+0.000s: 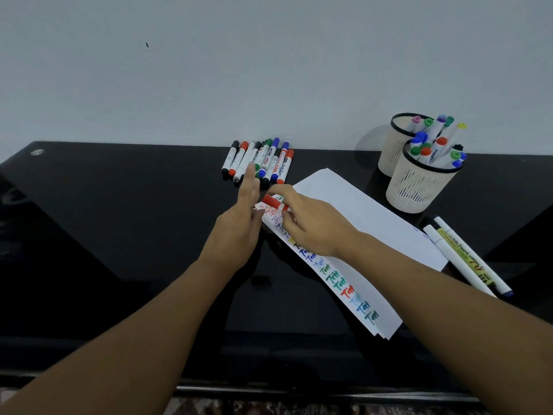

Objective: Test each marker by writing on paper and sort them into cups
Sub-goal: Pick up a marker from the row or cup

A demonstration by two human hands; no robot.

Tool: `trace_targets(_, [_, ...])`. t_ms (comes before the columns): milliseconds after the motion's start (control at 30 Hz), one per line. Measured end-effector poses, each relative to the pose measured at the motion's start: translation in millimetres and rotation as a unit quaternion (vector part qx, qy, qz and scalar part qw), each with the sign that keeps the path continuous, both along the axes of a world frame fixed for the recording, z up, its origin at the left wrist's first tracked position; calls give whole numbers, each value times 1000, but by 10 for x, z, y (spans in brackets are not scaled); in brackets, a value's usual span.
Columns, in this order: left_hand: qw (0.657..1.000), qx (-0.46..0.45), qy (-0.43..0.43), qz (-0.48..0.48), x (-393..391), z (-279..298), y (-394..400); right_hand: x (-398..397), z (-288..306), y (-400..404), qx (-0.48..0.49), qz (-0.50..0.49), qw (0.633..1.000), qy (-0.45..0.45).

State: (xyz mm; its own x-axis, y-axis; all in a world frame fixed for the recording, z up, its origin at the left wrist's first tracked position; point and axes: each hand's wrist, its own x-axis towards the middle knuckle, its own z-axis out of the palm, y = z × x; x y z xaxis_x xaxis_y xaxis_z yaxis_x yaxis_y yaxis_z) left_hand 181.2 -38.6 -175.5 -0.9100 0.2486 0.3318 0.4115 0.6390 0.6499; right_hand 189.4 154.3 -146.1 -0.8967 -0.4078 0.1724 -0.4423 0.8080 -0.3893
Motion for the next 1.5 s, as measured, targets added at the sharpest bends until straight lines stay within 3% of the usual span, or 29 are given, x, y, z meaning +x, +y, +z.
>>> trace_targets(200, [990, -93, 97, 36, -125, -173, -25, -43, -71, 100, -14, -16, 1000, -14])
trace_targets(833, [988, -119, 78, 63, -185, -208, -11, -75, 48, 240, -86, -81, 991, -67])
trace_targets(900, [988, -122, 77, 63, -188, -205, -11, -89, 139, 277, -126, -113, 982, -84])
trace_targets(1033, [988, -122, 77, 59, -165, -184, -4, -102, 261, 352, -286, -157, 928, -181])
trace_targets(1133, [988, -127, 75, 51, -158, -190, -5, -76, 293, 475, -264, -158, 928, -212])
trace_targets(1267, [987, -124, 84, 52, -167, -216, -14, -32, 248, 597, -190, -187, 957, -110])
trace_targets(1400, [988, -125, 73, 52, -160, -211, -10, -7, 378, 585, -208, -244, 946, -56])
trace_targets(1500, [989, -124, 66, 53, -159, -199, -6, -95, 524, 641, -171, -285, 942, 47])
